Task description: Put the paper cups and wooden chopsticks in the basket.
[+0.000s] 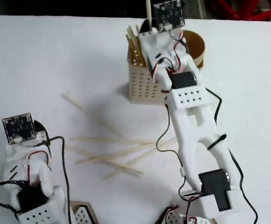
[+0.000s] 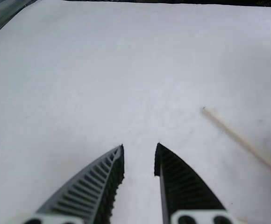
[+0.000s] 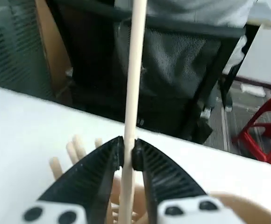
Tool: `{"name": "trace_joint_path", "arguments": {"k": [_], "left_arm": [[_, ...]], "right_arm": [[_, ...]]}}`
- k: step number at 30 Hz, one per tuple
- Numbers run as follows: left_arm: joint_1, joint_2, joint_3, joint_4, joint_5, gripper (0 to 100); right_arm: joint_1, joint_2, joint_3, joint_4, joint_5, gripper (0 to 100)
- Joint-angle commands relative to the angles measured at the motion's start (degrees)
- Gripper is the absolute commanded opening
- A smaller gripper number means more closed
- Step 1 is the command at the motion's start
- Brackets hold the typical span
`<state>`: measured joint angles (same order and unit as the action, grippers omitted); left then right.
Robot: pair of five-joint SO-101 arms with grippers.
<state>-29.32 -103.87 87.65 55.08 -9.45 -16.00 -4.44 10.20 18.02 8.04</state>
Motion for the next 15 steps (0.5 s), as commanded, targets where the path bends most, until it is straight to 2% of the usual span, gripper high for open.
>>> {"name": "trace_joint_path", "arguments": {"k": [1,4,6,15], "left_arm": [[-0.6,-0.7,-0.3,-1.5,0.3,12],[-0.6,-0.7,-0.3,-1.5,0.3,12],[-0.6,-0.7,-0.3,-1.5,0.3,12],[-0.6,-0.7,-0.3,-1.5,-0.5,13]], "right_arm": [[0.4,-3.1,-0.7,1.6,-0.4,7.6],[-0.1,-5.0,-1.4,5.6,-0.4,19.2],[-0.9,-7.6,-1.5,8.5,-0.4,22.4],[-4.6,-26.5,-1.3,27.6,0.0,2.4]]}}
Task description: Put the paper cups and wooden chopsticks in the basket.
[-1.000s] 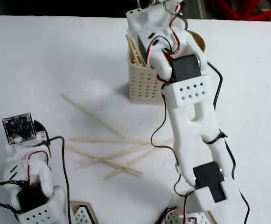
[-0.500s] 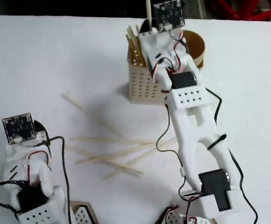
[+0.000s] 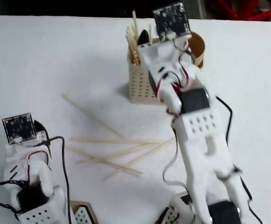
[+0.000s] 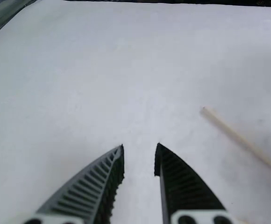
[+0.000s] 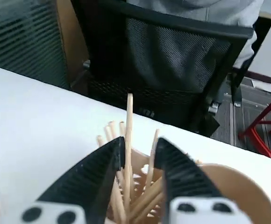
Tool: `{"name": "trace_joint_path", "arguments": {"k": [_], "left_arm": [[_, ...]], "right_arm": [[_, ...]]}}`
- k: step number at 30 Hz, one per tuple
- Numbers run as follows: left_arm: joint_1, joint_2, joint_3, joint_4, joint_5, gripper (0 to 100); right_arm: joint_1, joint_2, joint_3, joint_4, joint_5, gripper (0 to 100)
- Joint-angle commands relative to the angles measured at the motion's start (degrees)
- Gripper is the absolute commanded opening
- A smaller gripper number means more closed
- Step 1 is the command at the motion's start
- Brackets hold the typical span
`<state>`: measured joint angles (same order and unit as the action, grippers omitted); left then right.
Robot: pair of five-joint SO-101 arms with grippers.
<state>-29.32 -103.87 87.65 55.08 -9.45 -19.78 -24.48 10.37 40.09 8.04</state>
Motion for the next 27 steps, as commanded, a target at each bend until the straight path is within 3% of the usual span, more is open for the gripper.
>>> {"name": "trace_joint_path", "arguments": {"k": [1,8,16,27], "left_arm": [[-0.5,-0.7,-0.3,-1.3,-1.5,12],[-0.4,-0.7,0.2,-1.5,-2.0,12],[-0.6,-0.7,0.2,-1.5,-2.0,13],[-0.6,-0.7,0.2,-1.5,-2.1,13]], "right_arm": [[-1.4,-8.0,-1.4,8.0,0.0,2.3],[-3.4,-12.7,5.1,19.5,1.3,2.3],[-15.4,-9.0,20.7,24.8,22.2,3.5],[-23.6,14.5,21.4,25.7,30.1,30.7]]}}
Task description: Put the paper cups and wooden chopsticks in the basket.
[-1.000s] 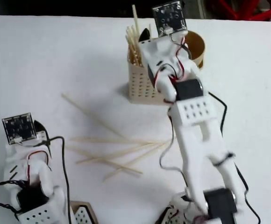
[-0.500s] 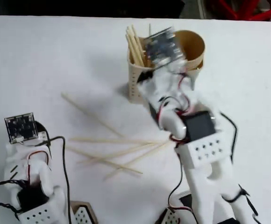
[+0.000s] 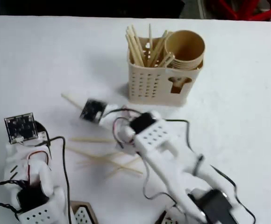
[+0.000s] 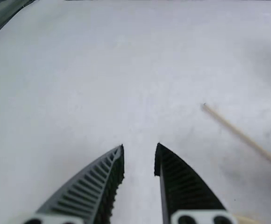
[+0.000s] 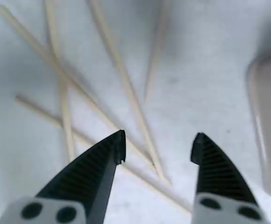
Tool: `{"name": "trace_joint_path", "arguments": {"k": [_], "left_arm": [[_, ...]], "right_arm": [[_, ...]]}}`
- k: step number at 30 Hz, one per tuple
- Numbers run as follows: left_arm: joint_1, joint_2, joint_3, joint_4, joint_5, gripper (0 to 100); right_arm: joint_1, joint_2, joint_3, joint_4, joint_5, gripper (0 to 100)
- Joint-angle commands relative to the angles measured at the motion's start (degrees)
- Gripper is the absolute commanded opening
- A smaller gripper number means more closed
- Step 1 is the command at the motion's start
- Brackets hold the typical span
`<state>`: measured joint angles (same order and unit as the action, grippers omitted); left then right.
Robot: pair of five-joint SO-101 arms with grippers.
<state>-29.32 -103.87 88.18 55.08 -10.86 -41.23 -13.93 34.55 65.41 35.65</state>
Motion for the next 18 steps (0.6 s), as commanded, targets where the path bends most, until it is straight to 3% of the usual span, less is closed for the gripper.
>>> {"name": "trace_joint_path", "arguments": {"k": [1,18], "left_arm": [[-0.6,-0.7,-0.4,-1.5,-0.8,13],[-0.6,-0.7,-0.4,-1.5,-1.0,12]], "right_arm": [[-2.9,5.9,-3.1,0.3,3.1,31.3],[-5.0,28.1,-14.5,-4.8,5.5,31.4]]}}
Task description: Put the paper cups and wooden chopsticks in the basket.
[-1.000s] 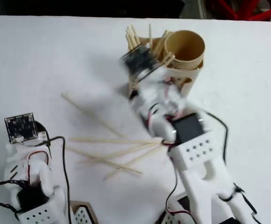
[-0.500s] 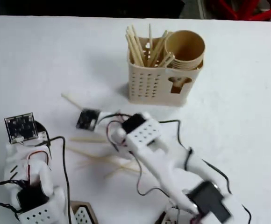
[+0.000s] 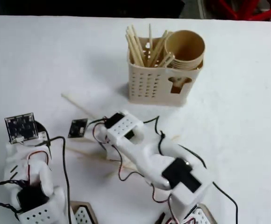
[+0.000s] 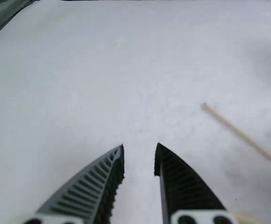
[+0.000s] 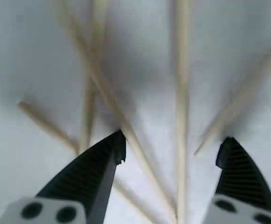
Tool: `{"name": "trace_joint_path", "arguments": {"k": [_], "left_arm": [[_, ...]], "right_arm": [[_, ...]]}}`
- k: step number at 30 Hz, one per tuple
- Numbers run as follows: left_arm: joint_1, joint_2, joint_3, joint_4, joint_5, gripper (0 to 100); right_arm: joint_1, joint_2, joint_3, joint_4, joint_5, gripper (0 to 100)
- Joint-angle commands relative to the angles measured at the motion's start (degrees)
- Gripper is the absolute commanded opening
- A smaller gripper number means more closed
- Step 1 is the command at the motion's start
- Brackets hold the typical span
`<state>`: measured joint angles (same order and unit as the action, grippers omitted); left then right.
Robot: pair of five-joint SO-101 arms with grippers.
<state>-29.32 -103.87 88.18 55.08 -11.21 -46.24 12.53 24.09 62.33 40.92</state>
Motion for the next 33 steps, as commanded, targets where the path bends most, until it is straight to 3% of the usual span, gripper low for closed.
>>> {"name": "trace_joint_path", "arguments": {"k": [1,10,17,23,33], "left_arm": [[-0.6,-0.7,-0.4,-1.5,-0.6,12],[-0.6,-0.7,-0.3,-1.5,-0.6,12],[-0.6,-0.7,-0.3,-1.5,-0.6,12],[-0.6,-0.7,-0.3,-1.5,-0.6,12],[-0.5,-0.7,-0.3,-1.5,-0.6,12]], "right_arm": [[0.1,2.5,-5.3,-1.5,0.1,31.4],[1.9,7.8,-12.0,-1.6,0.2,30.1],[1.9,11.1,-16.9,-0.2,0.4,10.8],[3.2,13.6,-20.6,1.4,0.4,2.4],[6.8,7.6,-21.2,4.7,-0.1,1.9]]}}
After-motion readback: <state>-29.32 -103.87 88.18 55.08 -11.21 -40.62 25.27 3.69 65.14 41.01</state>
